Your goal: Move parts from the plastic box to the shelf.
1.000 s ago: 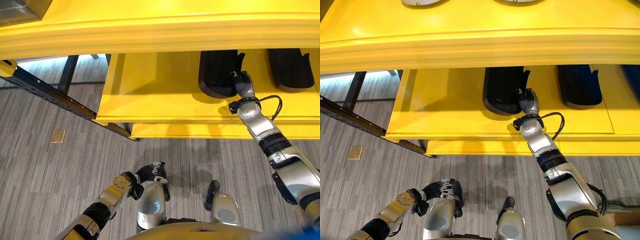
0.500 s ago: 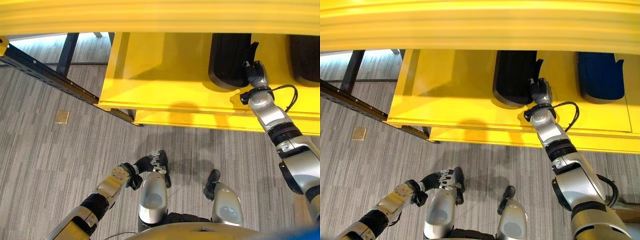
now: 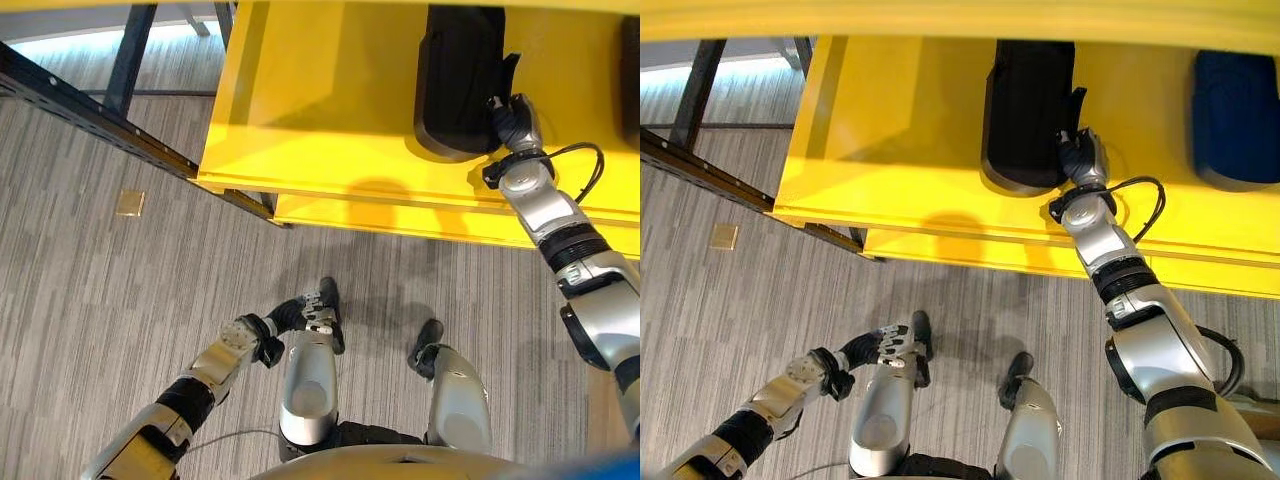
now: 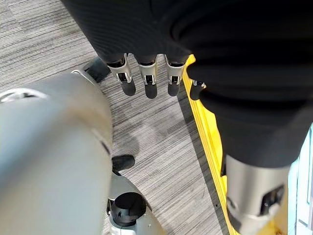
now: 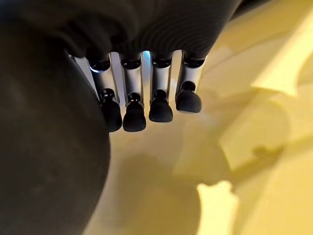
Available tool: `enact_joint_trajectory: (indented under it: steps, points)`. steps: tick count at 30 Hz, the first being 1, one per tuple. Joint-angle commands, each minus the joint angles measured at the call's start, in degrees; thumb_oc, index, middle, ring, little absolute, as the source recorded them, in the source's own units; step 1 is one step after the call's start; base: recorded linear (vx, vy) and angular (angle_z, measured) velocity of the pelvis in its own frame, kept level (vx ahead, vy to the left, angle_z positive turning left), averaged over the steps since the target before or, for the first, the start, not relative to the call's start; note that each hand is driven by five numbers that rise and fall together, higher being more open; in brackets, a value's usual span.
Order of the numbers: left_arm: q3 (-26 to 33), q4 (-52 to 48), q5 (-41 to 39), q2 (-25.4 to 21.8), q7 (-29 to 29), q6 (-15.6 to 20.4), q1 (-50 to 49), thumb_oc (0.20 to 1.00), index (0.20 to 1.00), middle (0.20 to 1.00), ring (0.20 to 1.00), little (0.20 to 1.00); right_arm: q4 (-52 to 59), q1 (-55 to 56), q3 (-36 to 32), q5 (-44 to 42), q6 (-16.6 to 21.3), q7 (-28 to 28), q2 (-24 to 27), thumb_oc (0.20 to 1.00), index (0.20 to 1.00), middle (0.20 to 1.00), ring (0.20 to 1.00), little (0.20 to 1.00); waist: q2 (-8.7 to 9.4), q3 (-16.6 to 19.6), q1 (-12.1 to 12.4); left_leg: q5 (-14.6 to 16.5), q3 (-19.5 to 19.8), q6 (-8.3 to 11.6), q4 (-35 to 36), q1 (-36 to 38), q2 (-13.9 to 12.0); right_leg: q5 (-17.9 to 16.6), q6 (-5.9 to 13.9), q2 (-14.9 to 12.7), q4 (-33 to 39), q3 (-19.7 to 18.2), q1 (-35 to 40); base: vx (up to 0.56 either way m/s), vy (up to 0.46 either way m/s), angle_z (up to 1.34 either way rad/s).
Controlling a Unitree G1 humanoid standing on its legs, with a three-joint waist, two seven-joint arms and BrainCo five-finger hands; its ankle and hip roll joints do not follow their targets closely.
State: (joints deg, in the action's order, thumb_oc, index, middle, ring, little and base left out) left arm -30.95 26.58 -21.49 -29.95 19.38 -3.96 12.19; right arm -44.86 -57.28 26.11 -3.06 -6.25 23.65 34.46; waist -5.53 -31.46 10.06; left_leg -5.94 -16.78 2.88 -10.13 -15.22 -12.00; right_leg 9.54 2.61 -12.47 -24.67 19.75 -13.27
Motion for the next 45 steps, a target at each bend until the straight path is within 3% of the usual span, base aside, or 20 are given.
enact_joint_trajectory:
  steps: [1,10,24,30,45]
  points:
    - [-0.6,-4.1,-1.7,-1.5,-2.9,2.3,-1.8,1.0,1.0,1.0,1.0,1.0,0.3,-8.5,1.4,1.7,2.3,3.2,4.9,0.2,0.2,0.2,0.2,0.2,-0.27,1.7,1.1,0.6,3.5,3.19,-1.0,0.7,-1.2,-0.5,1.95,-0.4,-5.9,0.5,-3.4,0.0,0.0,0.0]
    - [1.8,-5.0,-1.1,-2.8,-3.4,2.6,-3.8,1.0,1.0,1.0,1.0,1.0,-2.3,-11.2,2.1,3.3,2.0,3.3,7.3,0.2,0.2,0.2,0.2,0.2,-0.2,1.7,2.4,0.6,3.9,3.25,-1.5,-1.8,-1.2,0.0,1.72,-0.8,-7.9,1.2,-6.2,0.0,-0.014,0.02]
    - [0.9,-5.6,0.8,-3.6,-2.2,2.3,-3.9,1.0,1.0,1.0,1.0,1.0,-5.3,-15.7,4.9,6.6,-0.2,4.2,9.7,0.2,0.2,0.2,0.2,0.2,0.16,1.7,3.0,1.0,3.9,3.18,-2.2,-3.0,-1.4,0.6,1.54,-1.0,-9.1,1.5,-7.5,0.0,0.0,0.0]
    - [1.6,-4.8,-4.0,-3.8,-3.3,1.2,-3.9,1.0,1.0,1.0,1.0,1.0,-6.0,-17.1,6.0,7.4,-0.5,4.3,10.1,0.2,0.2,0.2,0.2,0.2,0.21,1.7,3.1,1.2,4.0,3.23,-2.5,-3.1,-1.5,0.7,1.62,-1.3,-9.4,1.6,-7.6,0.0,0.0,0.0]
    - [2.2,-4.6,-3.0,-3.3,-1.8,2.2,-5.8,1.0,1.0,1.0,1.0,1.0,-8.5,-19.5,7.0,8.8,-1.1,5.3,12.3,0.2,0.2,0.2,0.2,0.2,0.01,1.7,3.6,1.4,4.1,3.18,-3.1,-4.0,-1.7,1.1,1.51,-1.9,-10.5,2.1,-8.4,0.0,-0.003,0.01]
